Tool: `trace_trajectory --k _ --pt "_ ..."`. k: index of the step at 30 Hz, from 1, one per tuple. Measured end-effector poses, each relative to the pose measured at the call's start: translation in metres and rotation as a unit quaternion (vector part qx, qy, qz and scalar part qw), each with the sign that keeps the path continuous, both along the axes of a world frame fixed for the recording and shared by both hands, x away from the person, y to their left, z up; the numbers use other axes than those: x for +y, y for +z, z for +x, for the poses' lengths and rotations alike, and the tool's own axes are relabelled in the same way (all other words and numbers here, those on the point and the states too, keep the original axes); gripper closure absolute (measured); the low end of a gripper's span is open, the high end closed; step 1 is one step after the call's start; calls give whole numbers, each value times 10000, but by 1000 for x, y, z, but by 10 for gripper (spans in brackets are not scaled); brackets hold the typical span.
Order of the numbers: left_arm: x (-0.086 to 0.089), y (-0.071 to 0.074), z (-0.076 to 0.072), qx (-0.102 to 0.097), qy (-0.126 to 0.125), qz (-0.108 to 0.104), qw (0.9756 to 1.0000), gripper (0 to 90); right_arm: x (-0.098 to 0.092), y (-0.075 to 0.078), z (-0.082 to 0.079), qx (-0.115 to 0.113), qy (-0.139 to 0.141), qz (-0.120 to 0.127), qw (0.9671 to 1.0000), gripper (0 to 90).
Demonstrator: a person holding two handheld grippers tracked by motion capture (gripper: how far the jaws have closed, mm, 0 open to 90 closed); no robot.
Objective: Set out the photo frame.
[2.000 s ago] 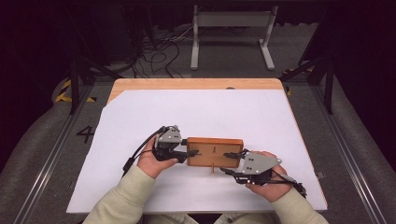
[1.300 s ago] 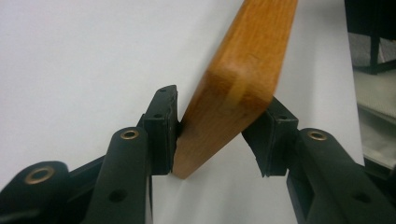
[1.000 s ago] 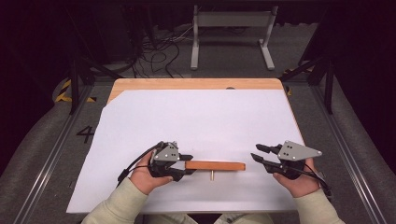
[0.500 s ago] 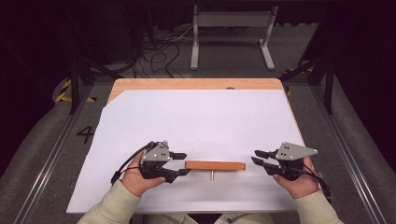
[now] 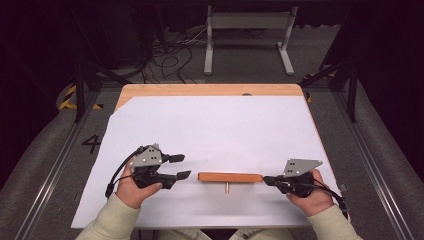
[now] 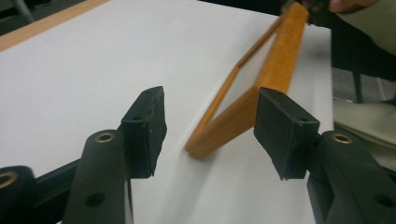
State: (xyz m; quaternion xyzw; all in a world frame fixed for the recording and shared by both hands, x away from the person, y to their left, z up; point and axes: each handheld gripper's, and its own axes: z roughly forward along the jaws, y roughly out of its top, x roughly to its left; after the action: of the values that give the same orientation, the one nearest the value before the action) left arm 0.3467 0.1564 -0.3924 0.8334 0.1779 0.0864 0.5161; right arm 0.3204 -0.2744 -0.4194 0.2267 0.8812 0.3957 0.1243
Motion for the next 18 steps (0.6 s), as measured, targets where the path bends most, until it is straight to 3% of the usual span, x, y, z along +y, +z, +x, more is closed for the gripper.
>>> trace_trajectory --k 5,9,18 --pt "1 -4 4 42 366 2 9993 438 8 -7 1 144 128 -131 9997 900" --pt "2 -6 6 32 489 -31 9988 430 13 -12 1 283 218 -184 9992 900" --pt "4 -14 10 60 706 81 9975 427 23 -19 6 328 264 -125 9990 900"
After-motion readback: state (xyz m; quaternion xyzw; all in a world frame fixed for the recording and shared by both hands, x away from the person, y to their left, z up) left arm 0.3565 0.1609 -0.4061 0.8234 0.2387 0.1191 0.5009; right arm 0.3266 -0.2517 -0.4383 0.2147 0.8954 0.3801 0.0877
